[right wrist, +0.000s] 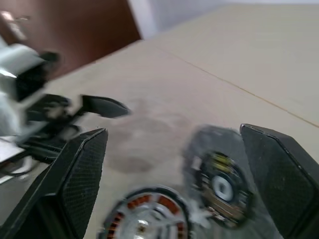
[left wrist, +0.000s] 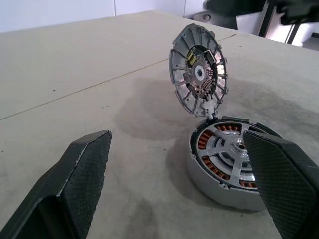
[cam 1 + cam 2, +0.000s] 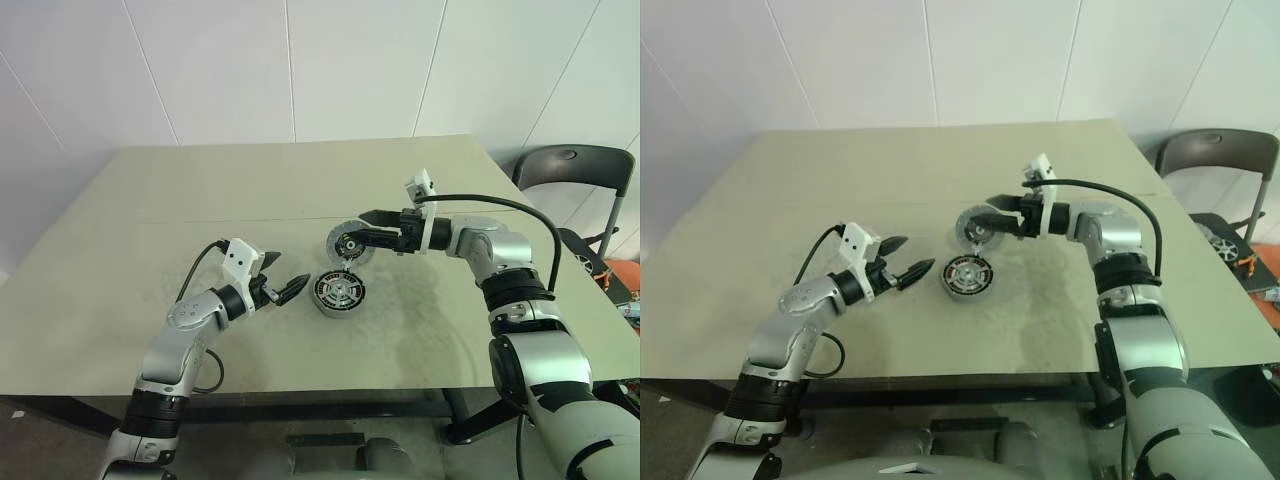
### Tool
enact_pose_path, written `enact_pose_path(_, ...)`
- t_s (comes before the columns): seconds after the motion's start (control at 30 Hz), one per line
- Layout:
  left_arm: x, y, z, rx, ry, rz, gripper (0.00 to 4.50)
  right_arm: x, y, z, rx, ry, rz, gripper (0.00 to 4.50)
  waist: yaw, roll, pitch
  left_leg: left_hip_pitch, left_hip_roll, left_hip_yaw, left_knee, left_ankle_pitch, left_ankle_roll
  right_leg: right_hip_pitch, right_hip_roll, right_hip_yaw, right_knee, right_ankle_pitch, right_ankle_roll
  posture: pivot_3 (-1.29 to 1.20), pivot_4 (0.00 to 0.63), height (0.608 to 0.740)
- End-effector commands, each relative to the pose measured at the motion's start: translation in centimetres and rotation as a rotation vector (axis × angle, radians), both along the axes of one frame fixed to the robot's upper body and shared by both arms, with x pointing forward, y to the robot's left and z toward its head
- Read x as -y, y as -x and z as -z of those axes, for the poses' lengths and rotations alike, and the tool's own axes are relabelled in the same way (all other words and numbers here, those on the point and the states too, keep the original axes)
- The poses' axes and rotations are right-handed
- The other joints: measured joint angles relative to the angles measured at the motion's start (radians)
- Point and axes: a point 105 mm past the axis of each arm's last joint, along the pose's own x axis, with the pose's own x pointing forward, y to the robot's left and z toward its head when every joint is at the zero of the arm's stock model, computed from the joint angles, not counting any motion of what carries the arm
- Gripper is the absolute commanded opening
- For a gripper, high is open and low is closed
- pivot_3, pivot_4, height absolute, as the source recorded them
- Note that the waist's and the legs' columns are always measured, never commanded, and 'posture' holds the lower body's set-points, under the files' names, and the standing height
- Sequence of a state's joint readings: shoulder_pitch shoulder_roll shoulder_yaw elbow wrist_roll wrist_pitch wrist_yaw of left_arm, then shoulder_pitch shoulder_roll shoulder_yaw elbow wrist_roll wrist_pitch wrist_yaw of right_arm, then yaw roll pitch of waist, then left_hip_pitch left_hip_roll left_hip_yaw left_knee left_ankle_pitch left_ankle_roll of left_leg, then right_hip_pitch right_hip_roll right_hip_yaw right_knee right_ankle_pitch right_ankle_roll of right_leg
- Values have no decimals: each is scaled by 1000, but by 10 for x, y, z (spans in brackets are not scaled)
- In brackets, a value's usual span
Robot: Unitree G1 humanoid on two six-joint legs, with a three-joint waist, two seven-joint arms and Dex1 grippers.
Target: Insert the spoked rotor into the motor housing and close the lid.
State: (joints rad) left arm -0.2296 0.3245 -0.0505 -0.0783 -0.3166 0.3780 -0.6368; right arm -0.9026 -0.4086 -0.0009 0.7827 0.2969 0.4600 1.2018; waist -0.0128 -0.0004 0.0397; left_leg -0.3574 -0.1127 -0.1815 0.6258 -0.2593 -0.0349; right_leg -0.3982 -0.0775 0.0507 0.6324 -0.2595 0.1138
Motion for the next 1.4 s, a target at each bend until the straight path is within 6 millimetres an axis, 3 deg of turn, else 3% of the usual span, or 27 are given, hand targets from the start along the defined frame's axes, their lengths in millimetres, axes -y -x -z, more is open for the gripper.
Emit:
enact_pose_path(0.03,3,0,-10,42,7,16,4500,-1,-13,-7,40,39,62,4442,1,0,0,0,0,0,0,0,0,0,0,0,0,0,0,0,0,740)
enact_pose_path(0.3,3,1,-9,39,6,22,4500,-3,-13,7,-5,66,70,4442,-1,0,0,0,0,0,0,0,0,0,0,0,0,0,0,0,0,740)
enact_pose_path(0.47,5,2,-8,34,-1,29,4500,9,-30,12,-26,82,230,4442,0,0,0,0,0,0,0,0,0,0,0,0,1,0,0,0,0,740)
enact_pose_path(0.57,6,3,-7,31,0,36,4500,6,-27,13,-25,83,195,4442,-1,0,0,0,0,0,0,0,0,0,0,0,1,0,-1,0,0,740)
enact_pose_path(0.83,7,4,-6,26,-5,45,4500,11,-34,0,8,10,252,4442,-3,0,0,1,0,0,1,0,0,0,1,0,1,0,-1,0,0,740)
enact_pose_path(0.93,9,5,-5,24,-5,52,4500,16,-39,-16,32,-75,291,4442,-2,0,0,0,0,0,1,0,0,0,1,0,1,0,-1,0,0,740)
enact_pose_path(1.07,10,5,-3,19,-12,56,4500,3,-9,-27,81,-114,16,4442,-2,0,0,0,0,0,0,0,0,0,1,0,1,0,-1,0,0,740)
enact_pose_path(1.23,13,5,-3,16,-10,66,4500,-5,20,17,71,184,-161,4442,-1,0,0,0,0,0,1,0,0,1,0,0,1,0,0,0,0,740)
enact_pose_path(1.4,14,5,-1,13,-12,67,4500,-12,29,33,83,293,-207,4442,-1,0,0,1,0,1,4,0,0,1,1,0,3,1,-1,0,0,740)
